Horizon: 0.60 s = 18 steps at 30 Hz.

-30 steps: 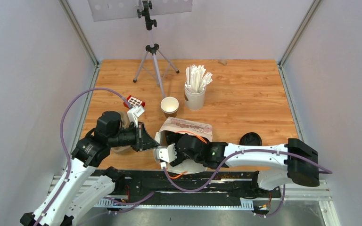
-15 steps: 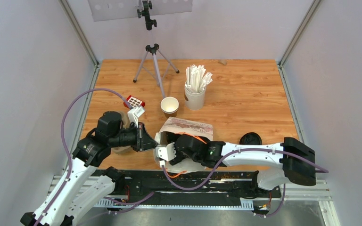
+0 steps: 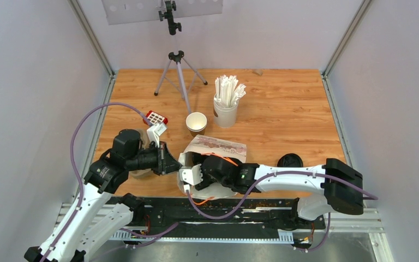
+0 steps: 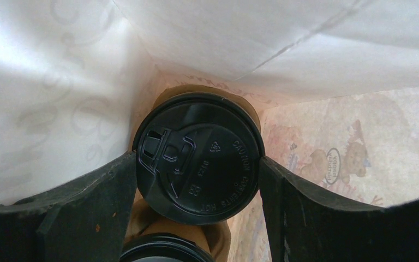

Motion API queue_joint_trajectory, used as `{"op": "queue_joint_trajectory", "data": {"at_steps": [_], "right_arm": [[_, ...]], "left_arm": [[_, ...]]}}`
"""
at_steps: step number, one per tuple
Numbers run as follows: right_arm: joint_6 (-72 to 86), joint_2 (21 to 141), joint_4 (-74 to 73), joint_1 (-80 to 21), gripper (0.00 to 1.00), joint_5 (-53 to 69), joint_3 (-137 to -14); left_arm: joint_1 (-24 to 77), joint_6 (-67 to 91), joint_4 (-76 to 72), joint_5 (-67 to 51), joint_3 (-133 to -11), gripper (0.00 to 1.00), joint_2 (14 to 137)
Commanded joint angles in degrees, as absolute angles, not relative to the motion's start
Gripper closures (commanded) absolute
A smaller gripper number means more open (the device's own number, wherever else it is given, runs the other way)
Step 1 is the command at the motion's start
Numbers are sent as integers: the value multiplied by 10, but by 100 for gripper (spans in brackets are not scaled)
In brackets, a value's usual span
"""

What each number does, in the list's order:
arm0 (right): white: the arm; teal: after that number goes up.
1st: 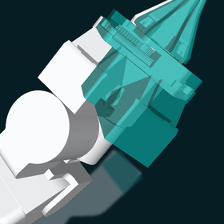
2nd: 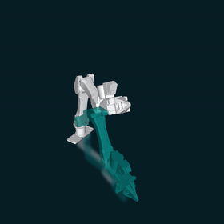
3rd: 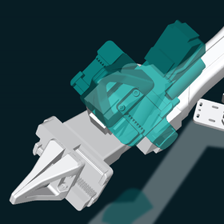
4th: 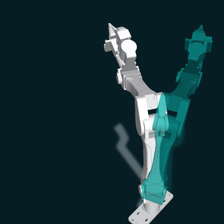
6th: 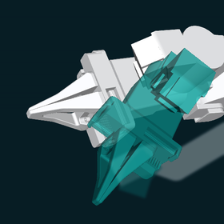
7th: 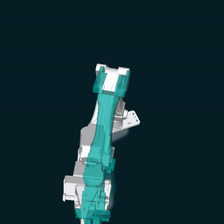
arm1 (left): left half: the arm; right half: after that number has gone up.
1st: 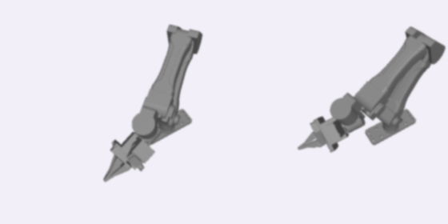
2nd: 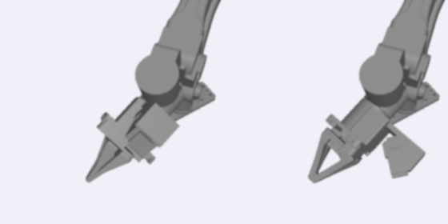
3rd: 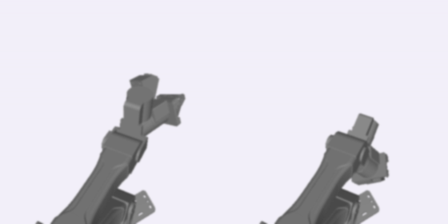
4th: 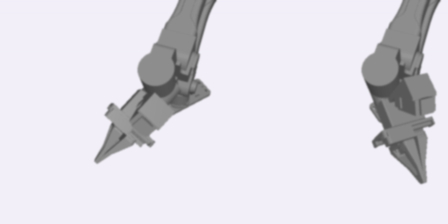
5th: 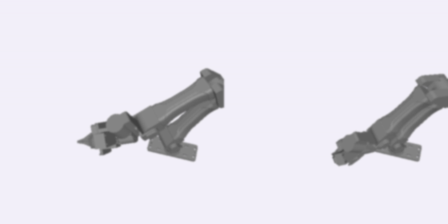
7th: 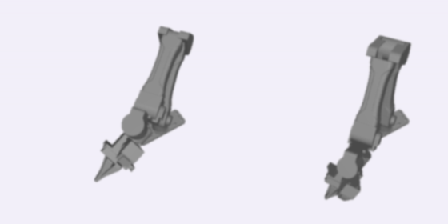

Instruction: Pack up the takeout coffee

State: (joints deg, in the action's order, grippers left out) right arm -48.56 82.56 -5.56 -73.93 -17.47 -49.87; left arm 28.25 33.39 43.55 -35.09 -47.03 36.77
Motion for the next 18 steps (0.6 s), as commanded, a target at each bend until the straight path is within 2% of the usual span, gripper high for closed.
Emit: {"op": "queue_joint_trajectory", "data": {"at_steps": [1,18], "right_arm": [[-467,848,-48,-730,31,-186,-517],[-462,859,-49,-718,31,-196,-519]], "left_arm": [[282,353,391,-382,-470,100,359],[282,357,383,-384,-468,100,364]]}}
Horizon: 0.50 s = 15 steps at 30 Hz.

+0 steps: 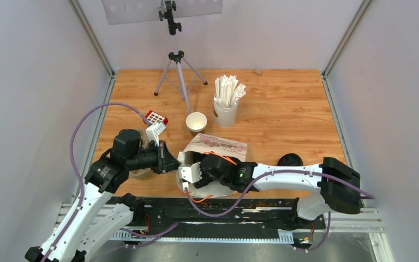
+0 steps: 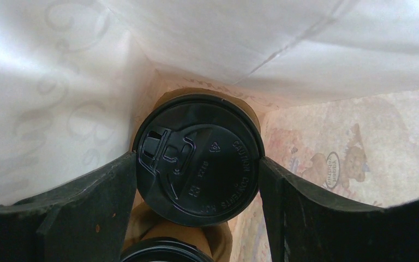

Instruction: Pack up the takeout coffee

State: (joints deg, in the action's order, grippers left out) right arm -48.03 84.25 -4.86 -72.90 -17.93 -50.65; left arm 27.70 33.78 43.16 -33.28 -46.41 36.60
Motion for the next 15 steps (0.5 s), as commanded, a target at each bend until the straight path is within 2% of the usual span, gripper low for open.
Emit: {"op": "queue_joint_trajectory", "data": {"at_steps": [1,15], "right_arm": [[-463,859,-50,-717,31,-195,-519],[-472,839,-58,-712,19,-182,-536]], "left_arm": [[282,358,382,-383,-468,100,364],[282,359,376,-384,-469,100,368]]}}
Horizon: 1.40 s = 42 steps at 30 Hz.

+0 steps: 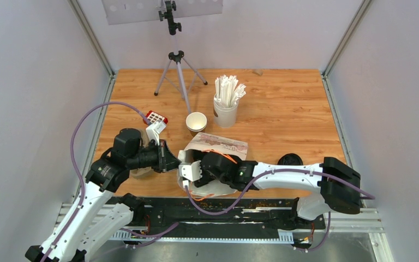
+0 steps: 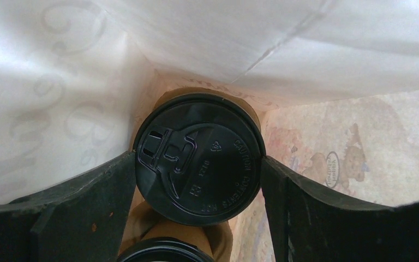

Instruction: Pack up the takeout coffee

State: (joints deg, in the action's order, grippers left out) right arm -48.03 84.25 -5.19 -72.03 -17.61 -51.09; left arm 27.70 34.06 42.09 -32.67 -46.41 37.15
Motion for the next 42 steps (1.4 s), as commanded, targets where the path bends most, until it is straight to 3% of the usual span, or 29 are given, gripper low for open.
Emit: {"op": "queue_joint_trajectory", "data": {"at_steps": [1,27,29,33,39,42], "right_arm": [[-472,838,-61,-712,18,-179,-537],[-464,795,-111,-712,8,-105,-556],[-464,792,-111,-712,10,-101,-555],[-459,789,-111,-712,24,-93,-554],[-453,783,-112,-712,24,-93,-553],[-447,780,-113,-712,29,-92,-550]], "left_arm": [[282,359,376,-383,-468,100,369],[282,356,383,-378,-467,100,370],[282,355,384,-378,-467,100,369],[282,356,384,-376,-466,100,369],[282,354,383,-377,-466,100,371],[283,354,383,-377,-467,100,371]]}}
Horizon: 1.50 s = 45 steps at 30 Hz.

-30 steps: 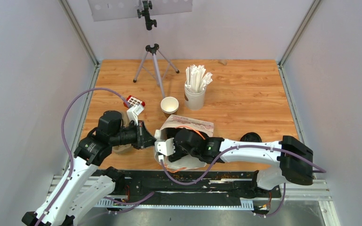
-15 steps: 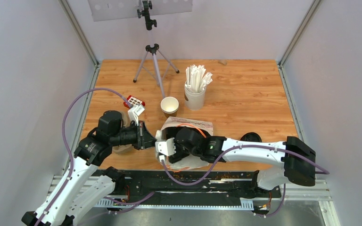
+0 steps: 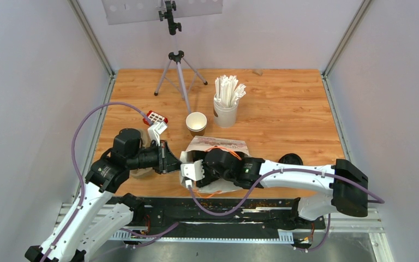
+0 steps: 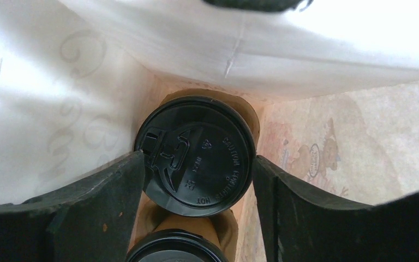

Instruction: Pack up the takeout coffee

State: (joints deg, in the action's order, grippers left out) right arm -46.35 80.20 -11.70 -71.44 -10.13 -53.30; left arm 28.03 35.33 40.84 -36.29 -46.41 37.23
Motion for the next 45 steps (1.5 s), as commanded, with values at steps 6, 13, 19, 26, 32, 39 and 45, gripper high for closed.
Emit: {"op": "queue_joint_trajectory", "data": {"at_steps": [6,13,19,26,32,39,45], "right_arm": [[-439,777,-109,-711,37,-94,-551],[-429,782,-120,-702,71,-75,-560],[-419,792,-111,-697,84,-67,-560],[-418,814,-98,-695,89,-74,-565],[-412,834,-85,-690,90,-84,-567],[-409,839,-69,-686,90,-103,-552],[-406,840,-67,-685,91,-113,-543]], "left_arm": [[282,353,384,-376,-468,100,372],[282,355,383,-376,-470,100,372],[283,355,385,-376,-469,100,372],[282,356,386,-376,-470,100,368],[282,355,386,-376,-470,100,369],[282,355,385,-378,-467,100,369],[282,356,384,-381,-466,100,371]]}}
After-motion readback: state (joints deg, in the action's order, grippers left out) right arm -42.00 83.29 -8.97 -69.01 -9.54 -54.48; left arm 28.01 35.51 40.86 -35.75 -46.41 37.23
